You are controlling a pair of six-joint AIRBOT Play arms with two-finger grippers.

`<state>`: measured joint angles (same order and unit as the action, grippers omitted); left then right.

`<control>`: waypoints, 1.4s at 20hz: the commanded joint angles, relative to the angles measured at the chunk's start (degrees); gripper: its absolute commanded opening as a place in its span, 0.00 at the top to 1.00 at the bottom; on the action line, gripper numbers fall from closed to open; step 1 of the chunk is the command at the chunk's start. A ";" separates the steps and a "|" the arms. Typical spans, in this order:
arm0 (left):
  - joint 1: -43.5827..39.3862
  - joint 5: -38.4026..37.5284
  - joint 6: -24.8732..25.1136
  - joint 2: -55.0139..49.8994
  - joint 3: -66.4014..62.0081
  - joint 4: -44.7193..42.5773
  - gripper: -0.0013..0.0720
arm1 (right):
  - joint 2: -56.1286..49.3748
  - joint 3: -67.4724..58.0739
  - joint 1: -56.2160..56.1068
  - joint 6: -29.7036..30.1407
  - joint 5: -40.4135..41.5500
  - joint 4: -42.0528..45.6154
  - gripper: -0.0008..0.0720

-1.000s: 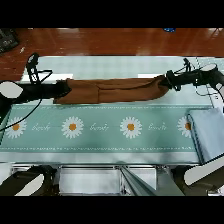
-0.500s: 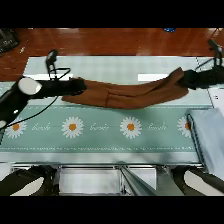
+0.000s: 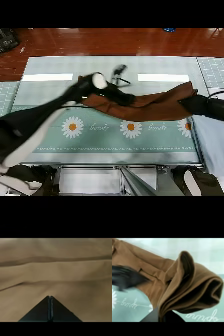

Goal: Fold the shirts.

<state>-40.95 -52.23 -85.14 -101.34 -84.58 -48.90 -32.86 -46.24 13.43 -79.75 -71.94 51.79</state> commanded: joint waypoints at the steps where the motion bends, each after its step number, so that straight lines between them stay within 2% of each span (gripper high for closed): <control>1: -7.21 -3.04 -0.61 -10.05 -8.11 5.68 0.96 | 3.08 1.14 -0.09 -1.27 -1.25 -2.95 0.95; 5: -9.01 -8.09 0.63 -13.73 -11.58 7.50 0.96 | 3.08 1.14 -0.09 -0.98 -1.42 -4.94 0.95; 9: -0.59 -17.62 1.55 -10.64 -13.00 5.44 0.96 | 3.02 1.11 -0.09 -1.03 -0.92 -5.49 0.95; 12: 9.01 -24.96 1.51 -2.12 -11.47 -4.33 0.96 | 1.57 1.07 -0.09 -0.59 0.44 -8.92 0.95; 15: 18.69 -23.06 1.36 12.81 -4.31 -11.04 0.96 | -4.02 0.96 -1.46 4.26 1.46 -17.25 0.95; 18: 28.57 -15.93 1.36 30.91 7.87 -12.63 0.96 | -13.40 -3.04 -12.48 5.01 10.12 -17.75 0.95; 20: 33.07 -12.63 1.36 42.27 16.72 -12.61 0.96 | -23.26 -9.25 -22.12 5.07 15.93 -17.66 0.95; 23: 34.62 -12.39 1.25 55.89 28.72 -12.61 0.96 | -39.78 -21.57 -33.05 5.05 19.98 -17.16 0.95; 24: 34.56 -12.37 -0.37 59.43 32.46 -12.61 0.96 | -45.46 -26.10 -35.63 5.05 20.55 -17.14 0.95; 28: 34.49 -10.75 -4.44 67.10 43.25 -12.24 0.96 | -62.60 -39.41 -40.52 3.85 21.64 -17.18 0.95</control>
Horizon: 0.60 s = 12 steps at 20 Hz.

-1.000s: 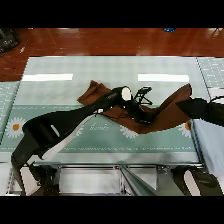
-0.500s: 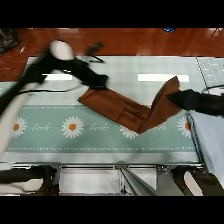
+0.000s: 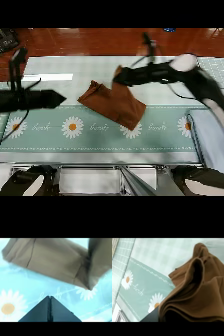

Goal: Fold the shirts.

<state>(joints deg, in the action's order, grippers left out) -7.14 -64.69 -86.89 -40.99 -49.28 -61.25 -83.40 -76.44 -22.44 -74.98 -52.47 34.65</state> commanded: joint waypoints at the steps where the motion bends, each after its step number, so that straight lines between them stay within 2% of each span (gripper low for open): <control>1: 0.68 1.88 -2.80 7.17 9.49 0.39 0.96 | -14.93 -11.26 -4.98 -1.36 2.05 -0.07 0.95; 5: 0.68 5.07 -2.80 6.88 13.75 2.91 0.96 | -22.23 -17.00 -5.05 -3.58 2.54 -0.11 0.95; 6: 0.68 6.32 -2.80 6.58 14.56 3.45 0.96 | -23.26 -17.92 -5.22 -3.80 2.21 -0.68 0.85; 7: 0.68 7.82 -2.80 6.14 15.26 3.80 0.96 | -24.15 -18.60 -5.51 -3.15 1.49 -1.68 0.42; 8: 0.68 9.53 -2.82 5.64 15.91 4.13 0.96 | -24.41 -19.15 -5.60 -1.22 0.00 -1.46 0.42; 10: 0.72 13.14 -2.82 4.20 16.15 4.31 0.96 | -23.28 -19.21 -4.17 -2.86 -3.67 -1.29 0.42; 12: 1.70 15.50 -2.80 3.39 14.88 4.31 0.96 | -19.96 -19.19 0.17 -3.52 -11.13 -0.35 0.43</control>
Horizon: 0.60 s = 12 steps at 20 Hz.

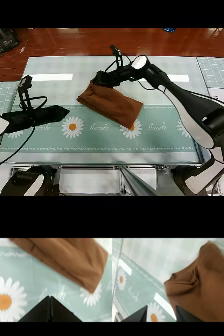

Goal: Fold the shirts.

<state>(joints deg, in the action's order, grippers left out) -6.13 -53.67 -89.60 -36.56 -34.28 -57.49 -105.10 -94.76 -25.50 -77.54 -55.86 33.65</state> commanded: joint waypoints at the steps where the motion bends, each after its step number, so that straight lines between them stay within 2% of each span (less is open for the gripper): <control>1: 1.49 4.61 -0.11 -1.14 -1.27 0.57 0.96 | 4.50 -0.87 6.56 -1.49 -12.59 2.64 0.43; 3: 2.19 4.57 -0.11 -0.96 -3.43 0.57 0.96 | 11.50 -0.87 13.46 -2.93 -20.46 10.32 0.43; 4: 2.16 4.52 -0.11 -0.94 -4.13 0.70 0.96 | 15.96 -0.68 17.00 -4.26 -23.17 16.90 0.43; 6: 2.14 3.78 -0.09 -1.01 -4.31 2.67 0.96 | 26.64 4.48 22.53 -8.11 -23.08 32.41 0.43; 8: 1.42 2.91 -0.07 -1.01 -4.26 3.13 0.96 | 37.42 17.25 25.68 -14.67 -15.82 43.47 0.43; 9: 0.72 2.71 -0.07 -1.01 -4.26 3.10 0.96 | 42.99 26.38 26.77 -18.40 -10.19 45.62 0.43; 11: -0.63 2.67 -0.07 -1.03 -4.26 3.10 0.96 | 51.28 44.13 27.17 -25.07 0.92 44.92 0.43; 12: -1.22 2.69 -0.09 -1.05 -4.26 3.10 0.96 | 53.40 51.21 26.86 -26.58 4.98 41.09 0.43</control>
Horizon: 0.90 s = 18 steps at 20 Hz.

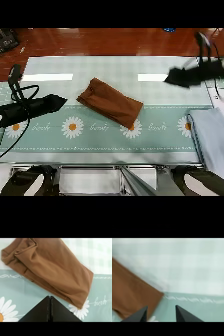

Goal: Fold the shirts.

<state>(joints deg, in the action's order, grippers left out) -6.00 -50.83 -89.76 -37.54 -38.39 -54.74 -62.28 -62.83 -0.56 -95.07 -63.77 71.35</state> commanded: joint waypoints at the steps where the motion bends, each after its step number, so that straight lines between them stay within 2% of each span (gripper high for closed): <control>1: -1.79 -0.15 0.07 -0.17 -0.15 0.35 0.96 | 11.45 25.55 1.55 -8.70 16.33 -2.64 0.43; 3: -2.29 -0.17 0.04 -0.72 -0.09 0.39 0.96 | 10.34 33.75 -0.39 -4.46 21.73 -14.69 0.43; 6: -2.32 -0.22 0.07 -1.77 0.83 0.37 0.96 | 3.91 35.98 -5.27 1.97 25.35 -25.42 0.43; 11: -2.36 -0.28 0.07 -3.08 2.71 0.37 0.96 | -9.09 34.64 -9.33 19.93 25.22 -49.40 0.43; 13: -2.36 -0.15 0.07 -3.28 2.71 0.37 0.96 | -13.99 31.87 -11.15 23.23 23.56 -53.42 0.43; 16: -2.36 -0.17 0.07 -3.69 2.71 0.37 0.96 | -21.00 24.48 -14.34 24.46 21.22 -54.47 0.43; 17: -2.36 -0.17 0.09 -3.87 2.71 0.37 0.96 | -22.77 21.53 -15.13 24.52 20.35 -54.36 0.51; 18: -2.36 -0.17 0.07 -3.96 2.71 0.37 0.96 | -24.22 18.34 -15.69 24.70 19.21 -54.12 0.70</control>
<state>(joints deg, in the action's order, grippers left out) -8.34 -51.00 -89.69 -41.12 -35.75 -54.37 -81.10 -37.74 -13.93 -73.03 -41.54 20.80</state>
